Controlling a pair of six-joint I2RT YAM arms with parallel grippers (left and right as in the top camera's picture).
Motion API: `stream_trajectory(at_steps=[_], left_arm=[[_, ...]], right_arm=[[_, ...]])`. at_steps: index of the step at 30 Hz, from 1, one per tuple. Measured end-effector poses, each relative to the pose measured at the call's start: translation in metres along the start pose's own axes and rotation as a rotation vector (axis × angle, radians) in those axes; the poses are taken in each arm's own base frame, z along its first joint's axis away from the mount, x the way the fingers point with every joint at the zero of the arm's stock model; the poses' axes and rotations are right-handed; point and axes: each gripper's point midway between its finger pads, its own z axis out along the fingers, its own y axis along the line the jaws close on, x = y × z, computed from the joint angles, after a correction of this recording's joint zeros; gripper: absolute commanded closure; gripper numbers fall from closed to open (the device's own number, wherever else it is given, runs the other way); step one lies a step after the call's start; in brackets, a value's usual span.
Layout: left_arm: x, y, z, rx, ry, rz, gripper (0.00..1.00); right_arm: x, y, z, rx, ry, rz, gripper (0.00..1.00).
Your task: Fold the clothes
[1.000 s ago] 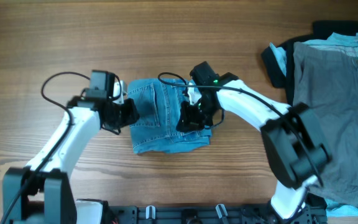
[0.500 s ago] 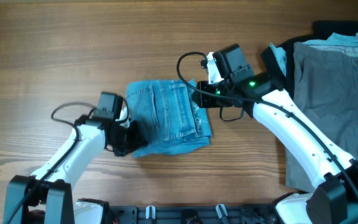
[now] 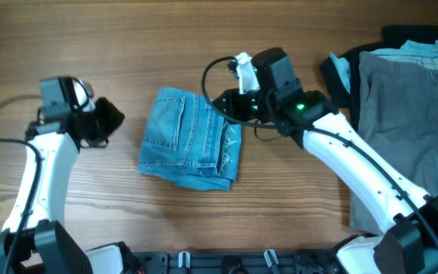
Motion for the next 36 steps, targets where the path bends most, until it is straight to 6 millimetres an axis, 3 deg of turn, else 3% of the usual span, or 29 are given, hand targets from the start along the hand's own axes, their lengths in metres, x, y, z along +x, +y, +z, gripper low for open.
stream_trajectory(at_steps=[2, 4, 6, 10, 12, 15, 18, 20, 23, 27, 30, 33, 36], left_arm=[[0.009, -0.008, -0.024, -0.034, 0.083, -0.005, 0.76], [0.022, -0.01, -0.04, -0.06, 0.143, -0.013, 0.85], [0.041, -0.006, -0.042, -0.087, 0.214, -0.021, 0.89], [0.083, -0.006, -0.019, -0.102, 0.32, 0.052, 0.89], [0.109, -0.001, 0.005, -0.098, 0.355, 0.092, 0.75], [0.142, 0.012, 0.031, -0.105, 0.391, 0.083, 0.71], [0.181, 0.039, 0.049, -0.141, 0.438, -0.007, 0.82], [0.188, 0.045, 0.054, -0.136, 0.432, -0.067, 0.91], [0.181, 0.042, 0.06, -0.076, 0.384, -0.142, 0.96], [0.111, 0.025, 0.076, 0.05, 0.104, -0.122, 0.96], [0.066, 0.023, 0.07, 0.053, -0.034, -0.133, 0.89], [0.045, 0.018, 0.058, 0.026, -0.055, -0.121, 0.63], [0.035, 0.004, 0.043, 0.014, -0.026, -0.073, 0.35]], right_arm=[[-0.003, 0.005, 0.009, -0.005, -0.015, -0.033, 0.8], [0.006, -0.007, 0.033, 0.019, 0.022, -0.022, 0.85], [0.026, -0.03, 0.061, 0.06, 0.096, 0.034, 0.89], [0.08, -0.075, 0.107, 0.151, 0.263, 0.21, 0.89], [0.097, -0.083, 0.113, 0.174, 0.318, 0.335, 0.92], [0.11, -0.081, 0.106, 0.193, 0.381, 0.462, 0.92], [0.122, -0.079, 0.1, 0.201, 0.439, 0.517, 0.92], [0.126, -0.078, 0.093, 0.207, 0.461, 0.508, 0.9], [0.12, -0.07, 0.075, 0.2, 0.445, 0.427, 0.85], [0.069, -0.036, 0.036, 0.113, 0.277, 0.256, 0.82], [0.038, -0.013, 0.01, 0.055, 0.154, 0.169, 0.79], [0.026, -0.007, 0.006, 0.039, 0.107, 0.135, 0.77], [0.024, -0.016, 0.012, 0.078, 0.095, 0.13, 0.78]])
